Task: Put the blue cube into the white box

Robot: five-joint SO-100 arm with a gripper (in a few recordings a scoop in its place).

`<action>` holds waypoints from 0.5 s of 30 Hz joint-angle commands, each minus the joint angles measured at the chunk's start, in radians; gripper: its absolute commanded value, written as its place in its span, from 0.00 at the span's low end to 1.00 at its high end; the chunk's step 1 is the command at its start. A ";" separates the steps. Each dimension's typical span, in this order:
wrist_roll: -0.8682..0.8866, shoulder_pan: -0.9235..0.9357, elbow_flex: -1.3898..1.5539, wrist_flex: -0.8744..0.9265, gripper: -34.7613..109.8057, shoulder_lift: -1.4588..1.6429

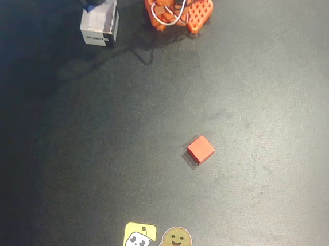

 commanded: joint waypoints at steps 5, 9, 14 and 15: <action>0.043 0.028 0.026 -0.021 0.24 0.003; 0.060 0.058 0.041 -0.032 0.24 -0.009; 0.081 0.089 0.040 -0.034 0.24 -0.017; 0.091 0.091 0.040 -0.035 0.24 -0.018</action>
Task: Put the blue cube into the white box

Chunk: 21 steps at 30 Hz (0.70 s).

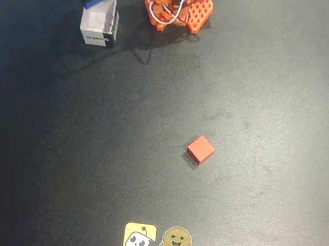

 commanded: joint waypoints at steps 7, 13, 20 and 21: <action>0.071 0.008 0.031 -0.052 0.24 -0.040; 0.106 -0.009 0.075 -0.078 0.24 -0.034; 0.133 -0.025 0.150 -0.143 0.24 -0.021; 0.133 -0.025 0.161 -0.152 0.24 -0.020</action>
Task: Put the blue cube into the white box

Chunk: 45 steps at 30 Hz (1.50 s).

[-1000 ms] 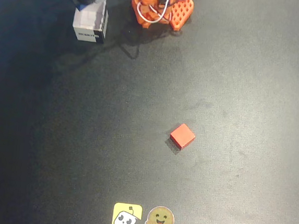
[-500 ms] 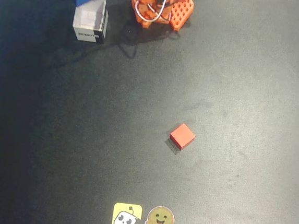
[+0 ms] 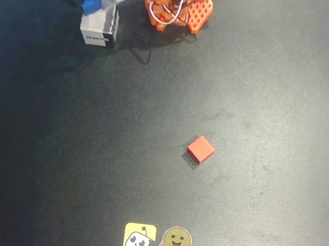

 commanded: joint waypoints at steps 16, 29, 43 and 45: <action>0.017 0.000 0.133 -0.025 0.25 0.137; 0.011 0.015 0.155 -0.034 0.27 0.132; 0.003 0.014 0.155 -0.037 0.34 0.169; 0.005 0.009 0.155 -0.037 0.35 0.173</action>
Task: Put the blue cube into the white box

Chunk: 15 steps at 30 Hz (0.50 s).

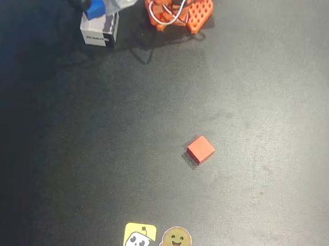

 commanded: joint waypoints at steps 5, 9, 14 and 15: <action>-0.003 -0.014 -0.008 -0.012 0.38 0.031; -0.003 -0.014 -0.008 -0.012 0.37 0.038; -0.011 0.002 -0.009 -0.018 0.28 0.037; -0.002 0.003 -0.009 -0.018 0.26 0.041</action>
